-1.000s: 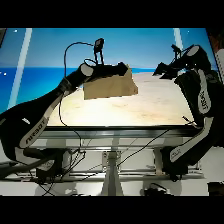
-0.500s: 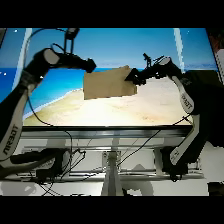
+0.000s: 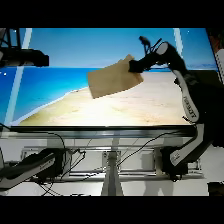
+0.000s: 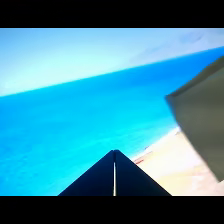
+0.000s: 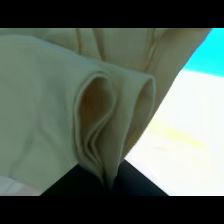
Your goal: Fold the clothes and pants, and hang the long-sleeved shirts on hangers.
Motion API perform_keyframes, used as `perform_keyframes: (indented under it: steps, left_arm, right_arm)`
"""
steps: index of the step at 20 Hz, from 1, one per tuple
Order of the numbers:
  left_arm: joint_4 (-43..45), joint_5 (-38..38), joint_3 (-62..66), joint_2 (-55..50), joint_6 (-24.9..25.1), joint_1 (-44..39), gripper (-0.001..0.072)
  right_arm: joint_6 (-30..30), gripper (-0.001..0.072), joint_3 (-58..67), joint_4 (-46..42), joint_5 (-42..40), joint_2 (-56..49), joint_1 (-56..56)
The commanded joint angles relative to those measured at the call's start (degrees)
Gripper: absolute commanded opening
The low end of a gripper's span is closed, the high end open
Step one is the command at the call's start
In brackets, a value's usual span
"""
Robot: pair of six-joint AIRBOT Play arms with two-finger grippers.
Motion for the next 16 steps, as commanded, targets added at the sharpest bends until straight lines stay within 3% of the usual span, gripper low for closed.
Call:
perform_keyframes:
  steps: [1, 5, 10, 13, 16]
  left_arm:
    - [2.3, -1.9, 0.1, 2.2, 0.0, 2.7, 0.0013]
    - [2.0, -1.9, 0.1, 2.1, 0.0, 2.6, 0.0013]
    - [2.0, -1.9, 0.1, 2.1, 0.0, 2.6, 0.0013]
    - [2.0, -1.9, 0.1, 2.1, 0.0, 2.6, 0.0013]
    - [2.0, -1.9, 0.1, 2.1, 0.0, 2.6, 0.0013]
  right_arm:
    - [10.3, 0.0011, 1.1, -15.1, 1.7, 10.1, -5.3]
    - [18.2, 0.0012, 1.1, -26.5, 8.5, 24.2, -16.4]
    - [21.0, 0.0012, 1.1, -34.4, 17.8, 38.6, -35.5]
    - [29.9, 0.0012, 1.1, -36.9, 24.6, 42.9, -48.7]
    - [32.6, 0.0032, 1.1, -36.7, 31.1, 43.2, -58.4]
